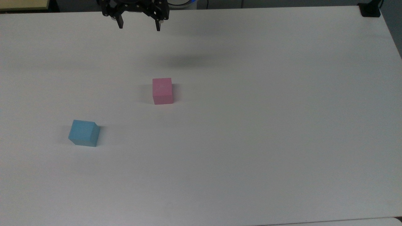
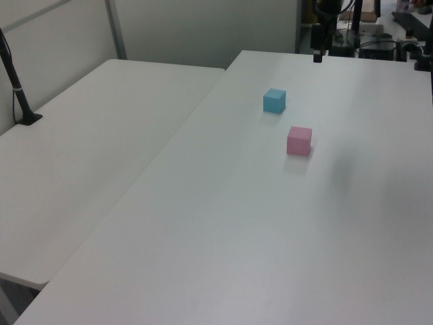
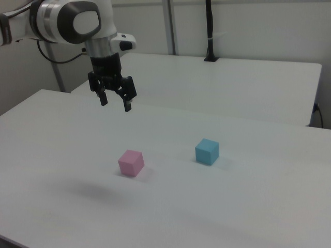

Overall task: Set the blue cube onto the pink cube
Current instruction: 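Move the open gripper toward the light-blue cube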

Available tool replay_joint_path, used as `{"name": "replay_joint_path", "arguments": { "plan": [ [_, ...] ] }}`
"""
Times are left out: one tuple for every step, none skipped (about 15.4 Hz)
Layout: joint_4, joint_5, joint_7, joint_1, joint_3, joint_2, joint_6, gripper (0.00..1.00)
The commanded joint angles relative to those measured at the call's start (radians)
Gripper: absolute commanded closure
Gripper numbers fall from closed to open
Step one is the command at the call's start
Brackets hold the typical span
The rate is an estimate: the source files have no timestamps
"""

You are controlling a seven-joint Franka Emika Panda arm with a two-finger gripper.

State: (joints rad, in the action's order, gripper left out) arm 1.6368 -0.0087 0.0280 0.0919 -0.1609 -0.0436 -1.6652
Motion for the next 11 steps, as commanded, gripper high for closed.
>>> {"name": "replay_joint_path", "arguments": {
  "plan": [
    [-0.035, -0.002, -0.037, -0.007, -0.009, -0.031, -0.005, 0.00],
    [-0.035, -0.002, -0.030, -0.003, -0.008, -0.033, -0.001, 0.00],
    [-0.032, -0.002, -0.030, -0.001, -0.005, -0.033, 0.004, 0.00],
    [-0.031, -0.002, -0.030, 0.000, -0.002, -0.033, 0.005, 0.00],
    [-0.029, -0.002, -0.030, 0.002, -0.002, -0.033, 0.004, 0.00],
    [-0.032, -0.002, -0.030, 0.000, -0.002, -0.033, 0.002, 0.00],
    [-0.034, -0.004, -0.030, -0.004, -0.002, -0.033, -0.004, 0.00],
    [-0.035, -0.002, -0.028, -0.006, -0.002, -0.033, -0.007, 0.00],
    [-0.035, -0.004, -0.026, -0.008, -0.002, -0.035, -0.007, 0.00],
    [-0.035, -0.004, -0.026, -0.003, -0.002, -0.036, -0.005, 0.00],
    [-0.035, -0.005, -0.026, 0.000, -0.002, -0.036, -0.004, 0.00]
  ]
}}
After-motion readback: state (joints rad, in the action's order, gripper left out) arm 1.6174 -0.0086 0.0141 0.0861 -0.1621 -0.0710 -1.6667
